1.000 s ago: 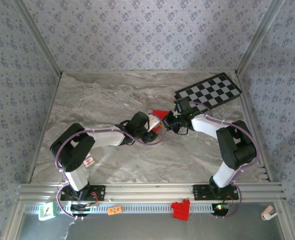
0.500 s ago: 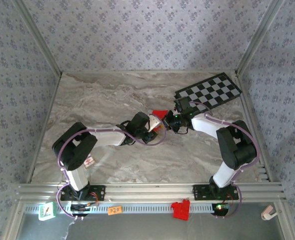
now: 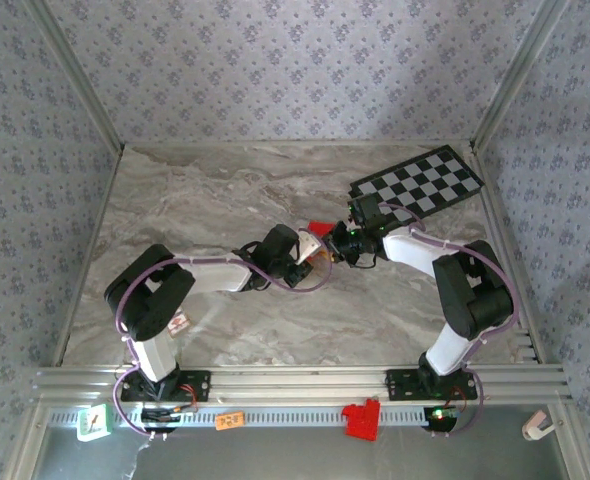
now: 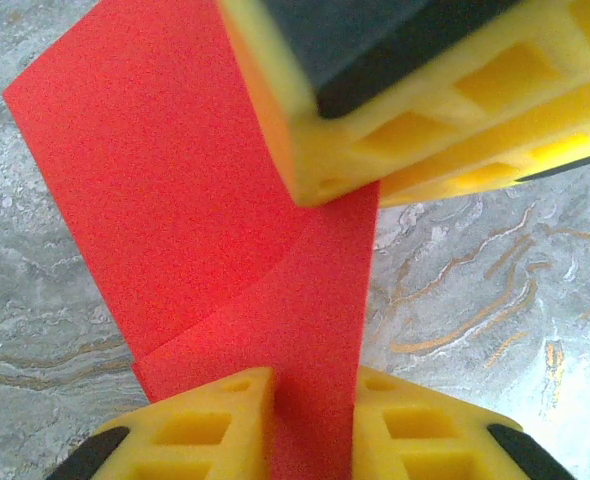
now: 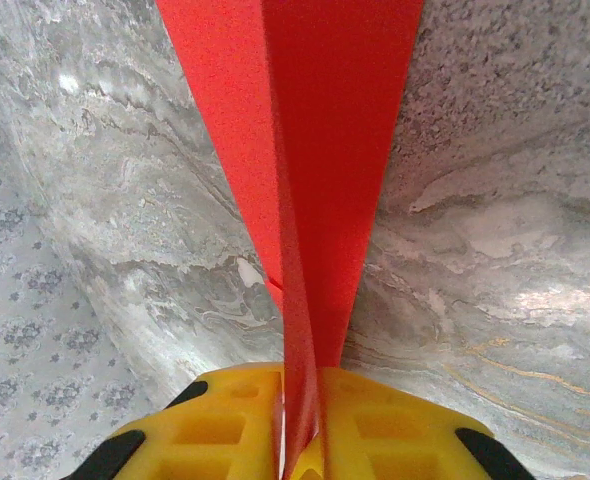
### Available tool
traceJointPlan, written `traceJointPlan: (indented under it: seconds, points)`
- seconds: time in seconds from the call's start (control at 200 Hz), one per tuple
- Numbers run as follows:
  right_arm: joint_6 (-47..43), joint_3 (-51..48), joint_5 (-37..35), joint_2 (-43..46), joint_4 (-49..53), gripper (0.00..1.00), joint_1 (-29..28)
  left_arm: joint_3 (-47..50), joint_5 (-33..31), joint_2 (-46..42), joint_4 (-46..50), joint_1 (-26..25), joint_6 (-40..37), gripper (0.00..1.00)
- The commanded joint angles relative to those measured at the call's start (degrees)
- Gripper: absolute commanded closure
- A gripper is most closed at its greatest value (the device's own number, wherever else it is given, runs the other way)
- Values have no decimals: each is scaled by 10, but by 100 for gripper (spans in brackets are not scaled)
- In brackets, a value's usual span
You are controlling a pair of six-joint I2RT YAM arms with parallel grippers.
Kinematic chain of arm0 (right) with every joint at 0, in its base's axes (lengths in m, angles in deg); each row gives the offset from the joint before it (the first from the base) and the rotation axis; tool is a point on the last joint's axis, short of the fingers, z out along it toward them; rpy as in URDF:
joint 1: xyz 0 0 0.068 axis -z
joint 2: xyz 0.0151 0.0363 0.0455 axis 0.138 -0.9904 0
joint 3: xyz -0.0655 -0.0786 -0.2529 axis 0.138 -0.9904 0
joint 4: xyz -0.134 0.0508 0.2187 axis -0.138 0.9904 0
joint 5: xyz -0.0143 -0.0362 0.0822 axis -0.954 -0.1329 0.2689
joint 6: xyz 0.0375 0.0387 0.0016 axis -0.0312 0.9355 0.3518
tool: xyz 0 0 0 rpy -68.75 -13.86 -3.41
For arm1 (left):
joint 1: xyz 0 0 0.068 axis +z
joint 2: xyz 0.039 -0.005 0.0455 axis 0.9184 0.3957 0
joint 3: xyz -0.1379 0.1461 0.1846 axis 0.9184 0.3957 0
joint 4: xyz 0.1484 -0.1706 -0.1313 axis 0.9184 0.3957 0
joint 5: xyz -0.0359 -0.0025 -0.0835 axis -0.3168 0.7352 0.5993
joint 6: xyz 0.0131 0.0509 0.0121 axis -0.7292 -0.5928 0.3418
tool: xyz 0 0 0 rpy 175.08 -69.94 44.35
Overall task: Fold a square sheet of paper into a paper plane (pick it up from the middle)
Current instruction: Fold the wing for the fifth time at the center of the table.
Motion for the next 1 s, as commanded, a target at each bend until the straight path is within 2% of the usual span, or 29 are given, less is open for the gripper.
traceJointPlan:
  seconds: [0.0, 0.33, 0.535, 0.615, 0.994]
  points:
    - [6, 12, 0, -6, 23, 78, 2, 1, 15, 7, 0, -2, -11, 79]
    - [2, 11, -8, -1, 32, 62, 9, -8, 41, 14, 9, 0, -7, 92]
    - [-43, 20, -32, 20, 69, 43, 27, -27, 77, 13, 35, 10, 8, 100]
    - [-75, 30, -43, 26, 94, 38, 33, -36, 91, 11, 47, 16, 24, 100]
    - [-183, 28, -45, 48, 120, 29, 61, -58, 205, 21, 56, 63, 128, 100]
